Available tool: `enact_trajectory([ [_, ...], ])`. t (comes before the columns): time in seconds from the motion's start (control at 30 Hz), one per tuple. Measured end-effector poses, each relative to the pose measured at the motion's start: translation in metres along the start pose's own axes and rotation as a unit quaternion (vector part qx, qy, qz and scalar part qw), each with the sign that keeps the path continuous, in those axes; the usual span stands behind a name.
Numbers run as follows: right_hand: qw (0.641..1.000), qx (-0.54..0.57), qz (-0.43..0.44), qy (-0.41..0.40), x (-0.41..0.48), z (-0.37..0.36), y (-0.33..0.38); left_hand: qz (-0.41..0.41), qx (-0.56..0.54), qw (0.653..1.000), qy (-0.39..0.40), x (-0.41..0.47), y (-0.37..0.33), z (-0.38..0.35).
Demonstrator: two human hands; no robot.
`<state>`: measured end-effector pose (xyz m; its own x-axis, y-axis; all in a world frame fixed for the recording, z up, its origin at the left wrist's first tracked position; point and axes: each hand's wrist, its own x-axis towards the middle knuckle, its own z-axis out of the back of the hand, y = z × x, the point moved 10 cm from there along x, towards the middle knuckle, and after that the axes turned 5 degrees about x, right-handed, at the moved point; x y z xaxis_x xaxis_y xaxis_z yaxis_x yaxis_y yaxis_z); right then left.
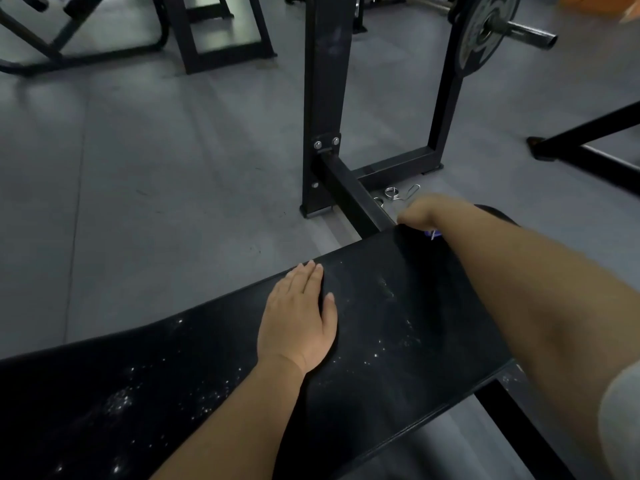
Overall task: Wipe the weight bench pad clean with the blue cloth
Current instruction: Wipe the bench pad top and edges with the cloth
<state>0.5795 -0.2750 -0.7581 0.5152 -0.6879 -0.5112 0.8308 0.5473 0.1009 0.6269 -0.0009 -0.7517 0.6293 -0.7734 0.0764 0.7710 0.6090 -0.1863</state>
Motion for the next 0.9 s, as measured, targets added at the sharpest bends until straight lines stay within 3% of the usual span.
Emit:
enact_trajectory([
  [0.13, 0.998, 0.036, 0.043, 0.007, -0.003, -0.012, 0.041, -0.003, 0.01, 1.0, -0.002, 0.0, -0.001, -0.001],
  [0.33, 0.973, 0.025, 0.209, 0.095, -0.05, -0.076, 0.167, -0.002, 0.002, 1.0, -0.006, -0.001, -0.002, 0.002],
  [0.43, 0.972, -0.005, 0.227, 0.057, -0.041, -0.06, 0.14, -0.003, 0.002, 1.0, -0.005, 0.0, -0.001, 0.001],
  [0.6, 0.984, 0.082, 0.123, -0.097, -0.017, -0.004, 0.02, -0.001, 0.006, 1.0, -0.009, -0.001, -0.001, 0.001],
  [0.73, 0.968, 0.13, 0.134, -0.169, -0.035, -0.019, 0.046, 0.002, 0.001, 1.0, -0.014, -0.002, 0.0, 0.002],
  [0.9, 0.936, 0.134, 0.306, -0.112, -0.082, -0.048, 0.112, 0.008, -0.002, 1.0, -0.017, -0.001, 0.001, 0.004],
])
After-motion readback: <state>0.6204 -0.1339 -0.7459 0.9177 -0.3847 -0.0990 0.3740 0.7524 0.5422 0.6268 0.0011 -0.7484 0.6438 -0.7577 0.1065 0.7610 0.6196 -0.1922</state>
